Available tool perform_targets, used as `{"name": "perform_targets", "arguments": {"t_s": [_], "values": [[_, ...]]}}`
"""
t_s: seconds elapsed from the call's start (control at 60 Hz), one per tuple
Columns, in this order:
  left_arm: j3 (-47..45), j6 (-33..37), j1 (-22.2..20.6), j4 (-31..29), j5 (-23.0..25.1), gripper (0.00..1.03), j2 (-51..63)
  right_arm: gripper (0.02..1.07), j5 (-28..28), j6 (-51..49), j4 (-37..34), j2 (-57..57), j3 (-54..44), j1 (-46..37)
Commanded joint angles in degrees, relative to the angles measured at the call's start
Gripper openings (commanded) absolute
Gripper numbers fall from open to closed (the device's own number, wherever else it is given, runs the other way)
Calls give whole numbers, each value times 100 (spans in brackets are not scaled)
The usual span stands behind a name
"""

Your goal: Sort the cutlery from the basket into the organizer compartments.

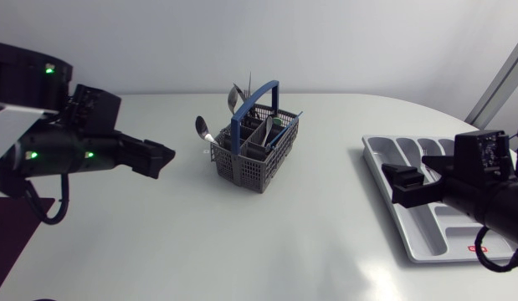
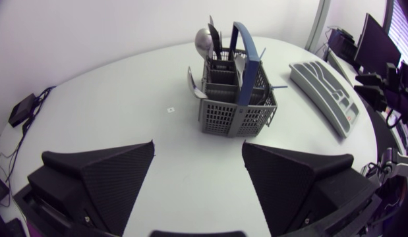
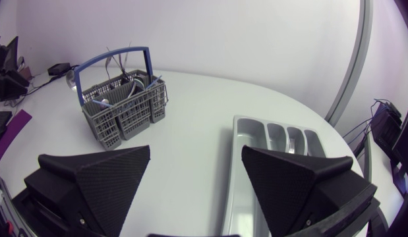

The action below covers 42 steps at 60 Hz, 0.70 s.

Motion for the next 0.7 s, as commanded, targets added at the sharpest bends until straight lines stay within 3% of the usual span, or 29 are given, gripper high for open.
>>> {"name": "perform_targets", "arguments": {"t_s": [0.0, 0.333, 0.517, 0.683], "values": [[508, 282, -175, -116, 67, 92, 619, 102, -34, -38, -216, 286, 295, 39], [1949, 150, -887, -46, 129, 91, 2306, 102, -395, -987, -884, 664, 769, 223], [2389, 89, -1212, 358, 102, 82, 3079, 102, -685, -1013, -954, 901, 936, 188], [2679, -34, -1318, 745, -284, 75, 3616, 102, -693, -1013, -954, 998, 980, 206]]}}
